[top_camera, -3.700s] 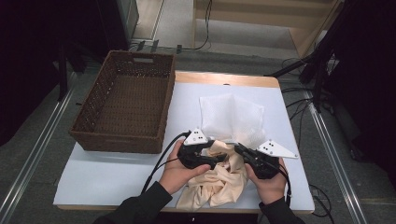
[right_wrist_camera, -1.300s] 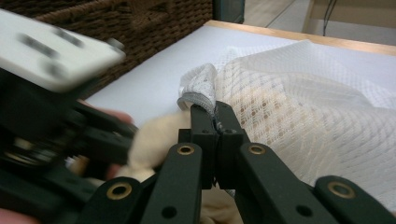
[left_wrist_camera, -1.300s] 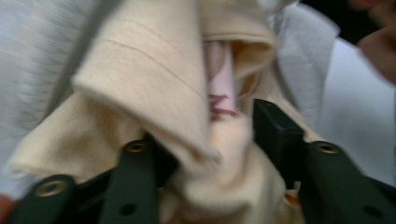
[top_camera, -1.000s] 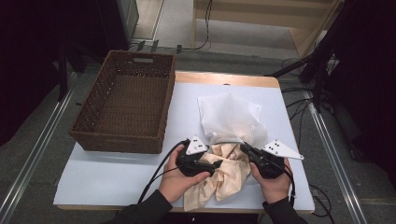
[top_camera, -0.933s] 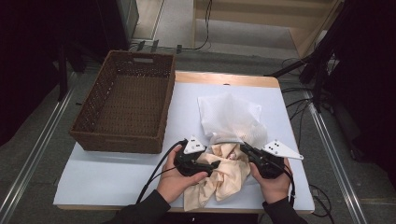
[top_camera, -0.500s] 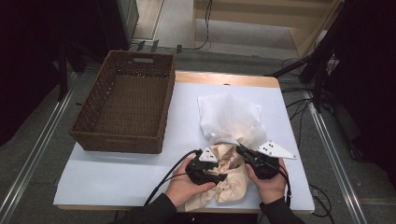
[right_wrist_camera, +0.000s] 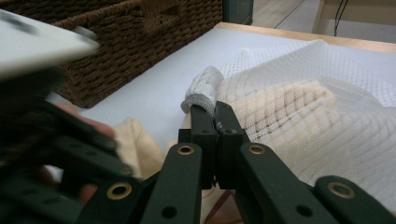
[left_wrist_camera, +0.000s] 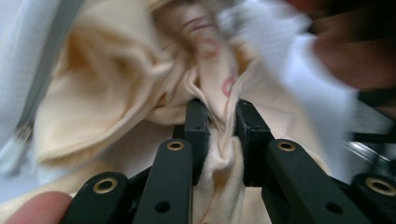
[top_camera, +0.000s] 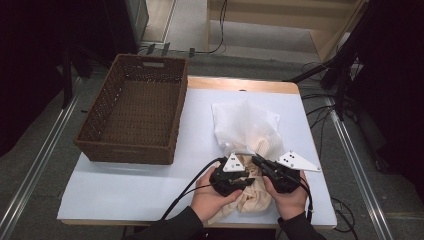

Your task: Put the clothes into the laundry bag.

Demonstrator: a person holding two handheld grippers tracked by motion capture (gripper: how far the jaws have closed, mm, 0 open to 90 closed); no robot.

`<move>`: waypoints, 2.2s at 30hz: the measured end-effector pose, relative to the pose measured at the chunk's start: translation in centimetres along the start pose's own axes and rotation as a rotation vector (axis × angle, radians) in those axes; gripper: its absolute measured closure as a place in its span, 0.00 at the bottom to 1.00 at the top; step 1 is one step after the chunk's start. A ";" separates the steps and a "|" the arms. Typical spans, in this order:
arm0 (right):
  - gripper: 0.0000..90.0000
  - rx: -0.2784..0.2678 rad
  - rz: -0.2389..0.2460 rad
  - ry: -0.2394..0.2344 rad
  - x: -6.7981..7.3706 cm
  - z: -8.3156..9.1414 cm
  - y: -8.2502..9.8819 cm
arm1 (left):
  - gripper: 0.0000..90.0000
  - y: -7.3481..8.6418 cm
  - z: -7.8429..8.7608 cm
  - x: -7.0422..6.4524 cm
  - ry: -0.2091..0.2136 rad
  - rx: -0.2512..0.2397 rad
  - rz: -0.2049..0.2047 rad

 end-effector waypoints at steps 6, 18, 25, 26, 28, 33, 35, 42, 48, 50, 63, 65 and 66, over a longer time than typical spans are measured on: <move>1.00 0.026 0.024 0.021 0.0 0.2 0.6 | 0.73 0.4 -0.7 0.9 0.003 -0.017 0.010; 1.00 0.038 -0.007 0.042 -1.2 0.5 1.1 | 0.28 0.6 2.3 1.8 0.013 -0.066 0.021; 1.00 0.049 -0.008 0.031 -1.0 0.0 1.4 | 0.37 0.9 -0.8 1.1 -0.047 0.110 0.007; 1.00 0.051 -0.009 0.030 -0.9 0.0 1.4 | 0.47 0.9 -0.8 1.1 -0.023 0.124 0.016; 1.00 0.051 -0.010 0.028 -0.8 0.0 1.4 | 0.71 0.9 -1.0 1.1 0.008 0.136 0.016; 1.00 0.040 -0.002 0.020 -0.4 0.1 1.0 | 0.85 0.5 -0.5 0.6 0.022 0.105 0.010; 1.00 0.022 -0.002 0.024 -0.3 0.5 0.6 | 0.86 -0.2 0.5 0.2 0.035 0.042 0.019; 1.00 -0.024 -0.003 0.021 0.0 1.5 -0.5 | 0.86 -2.1 2.5 0.2 0.018 -0.127 0.057; 1.00 -0.009 -0.012 0.021 -0.4 1.9 0.2 | 0.82 -1.2 -2.9 2.5 -0.081 -0.014 0.120; 1.00 -0.001 -0.018 0.024 -0.5 1.9 0.4 | 0.75 -1.4 -2.9 2.8 -0.057 -0.002 0.152; 1.00 0.023 -0.053 0.049 -2.2 1.5 1.7 | 0.27 0.8 -1.2 0.9 -0.048 0.109 -0.003; 1.00 0.025 -0.058 0.050 -2.1 1.4 1.7 | 0.36 0.9 -1.4 0.7 -0.080 0.086 -0.025; 1.00 0.026 -0.054 0.048 -2.1 1.4 1.7 | 0.36 0.9 -1.4 0.5 -0.125 0.083 -0.046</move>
Point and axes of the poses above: each handheld gripper's, and its own axes: z roughly backward along the jaws, y roughly out of its underside, x roughly to its left, the point moved 2 cm from there along -z, roughly forward along the jaws, and after that the axes turned 14 degrees about z, right-handed, at the moved point
